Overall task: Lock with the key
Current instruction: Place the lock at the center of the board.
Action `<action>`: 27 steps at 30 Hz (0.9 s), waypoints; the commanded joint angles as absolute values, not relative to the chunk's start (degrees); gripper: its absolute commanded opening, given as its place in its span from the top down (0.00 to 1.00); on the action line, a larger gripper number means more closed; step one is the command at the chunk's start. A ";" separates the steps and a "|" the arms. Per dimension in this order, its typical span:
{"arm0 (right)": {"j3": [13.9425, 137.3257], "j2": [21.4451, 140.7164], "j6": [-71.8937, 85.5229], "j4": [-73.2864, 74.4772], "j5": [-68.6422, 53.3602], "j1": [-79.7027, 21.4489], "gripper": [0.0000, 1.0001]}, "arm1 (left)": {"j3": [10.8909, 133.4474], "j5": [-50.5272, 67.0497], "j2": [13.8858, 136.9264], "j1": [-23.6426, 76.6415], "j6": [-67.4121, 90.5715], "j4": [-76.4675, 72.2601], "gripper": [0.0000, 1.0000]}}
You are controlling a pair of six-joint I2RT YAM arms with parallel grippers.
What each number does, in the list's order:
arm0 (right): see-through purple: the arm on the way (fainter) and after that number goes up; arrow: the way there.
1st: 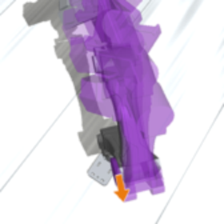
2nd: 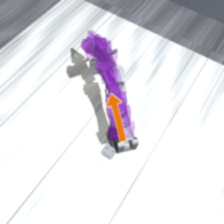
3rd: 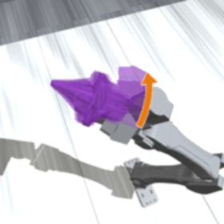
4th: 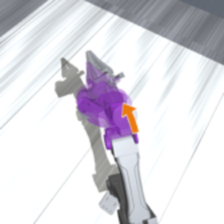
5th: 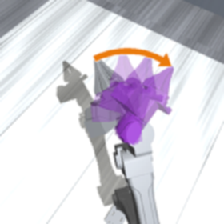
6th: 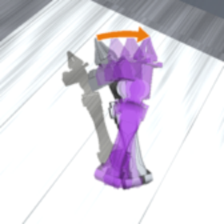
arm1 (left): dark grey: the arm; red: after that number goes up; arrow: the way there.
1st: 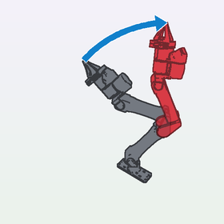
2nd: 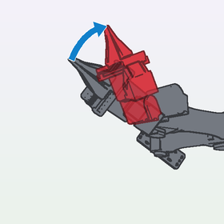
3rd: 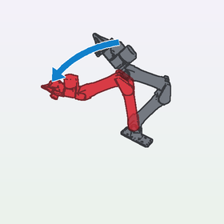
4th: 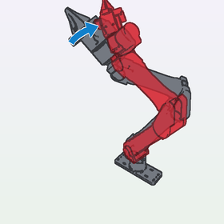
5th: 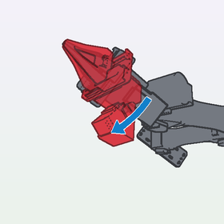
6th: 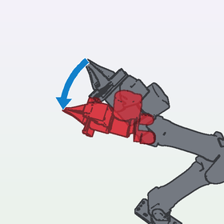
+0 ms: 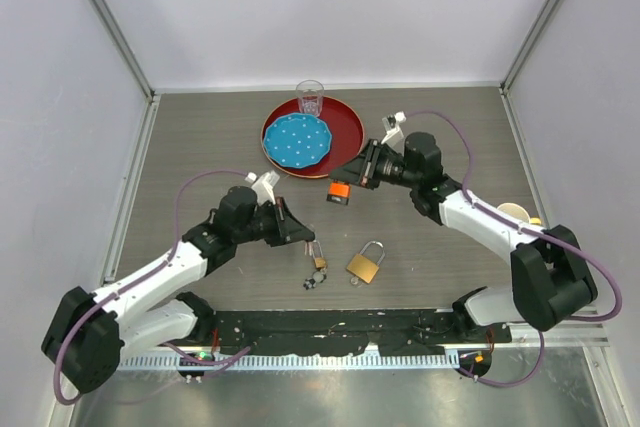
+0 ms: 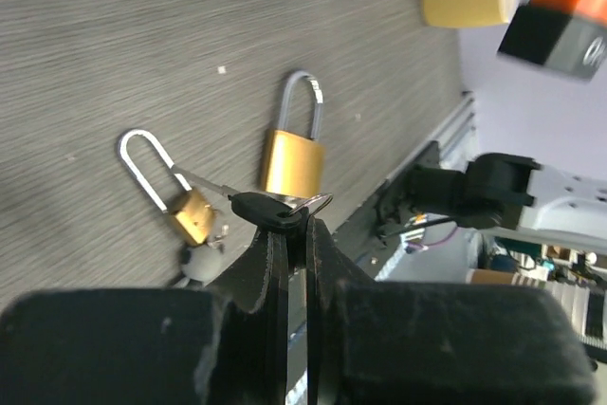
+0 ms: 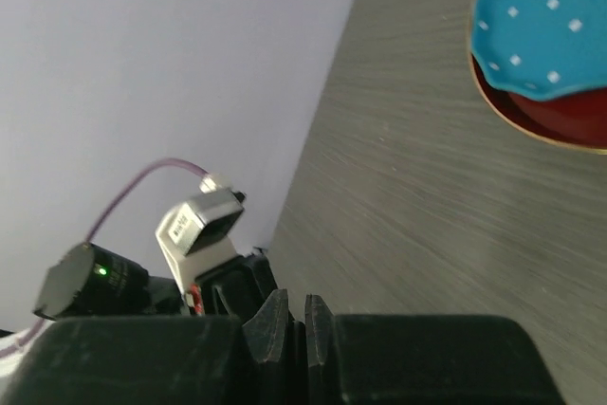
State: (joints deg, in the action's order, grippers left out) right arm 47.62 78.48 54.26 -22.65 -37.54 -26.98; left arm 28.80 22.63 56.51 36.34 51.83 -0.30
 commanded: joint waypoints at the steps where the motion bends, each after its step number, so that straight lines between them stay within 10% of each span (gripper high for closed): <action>1: 45.44 77.69 49.05 -22.85 -34.98 -29.34 0.98 | 32.25 18.28 59.50 35.07 49.22 4.56 1.00; 27: 61.78 118.55 54.93 -42.18 -25.58 -47.63 0.98 | 31.47 15.90 51.50 12.57 45.17 31.29 1.00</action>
